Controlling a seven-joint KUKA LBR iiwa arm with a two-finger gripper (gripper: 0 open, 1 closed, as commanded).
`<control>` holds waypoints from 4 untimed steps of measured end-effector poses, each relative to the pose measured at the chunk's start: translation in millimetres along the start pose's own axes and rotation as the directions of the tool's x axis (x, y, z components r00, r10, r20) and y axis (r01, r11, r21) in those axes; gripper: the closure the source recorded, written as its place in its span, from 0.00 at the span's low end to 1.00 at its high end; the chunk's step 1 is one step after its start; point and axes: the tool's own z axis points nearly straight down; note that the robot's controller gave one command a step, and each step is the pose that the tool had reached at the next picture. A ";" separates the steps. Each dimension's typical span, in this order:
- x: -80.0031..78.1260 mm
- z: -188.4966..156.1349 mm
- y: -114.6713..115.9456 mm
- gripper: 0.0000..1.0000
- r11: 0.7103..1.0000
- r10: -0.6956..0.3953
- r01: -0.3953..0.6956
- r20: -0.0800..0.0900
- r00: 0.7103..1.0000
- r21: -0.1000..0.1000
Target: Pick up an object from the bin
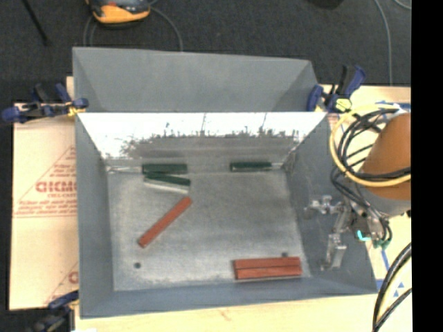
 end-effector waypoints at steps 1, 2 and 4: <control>-2.0 -3.8 0.5 0.00 1.000 -0.004 0.004 0.008 1.000 0.002; -6.0 36.7 27.4 0.00 0.997 -0.082 0.082 0.012 0.997 0.004; -1.0 104.3 71.2 1.00 0.938 -0.347 0.347 0.009 0.938 0.005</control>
Offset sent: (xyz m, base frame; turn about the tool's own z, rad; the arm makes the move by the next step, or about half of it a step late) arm 0.0081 0.0675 -0.0955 -0.1985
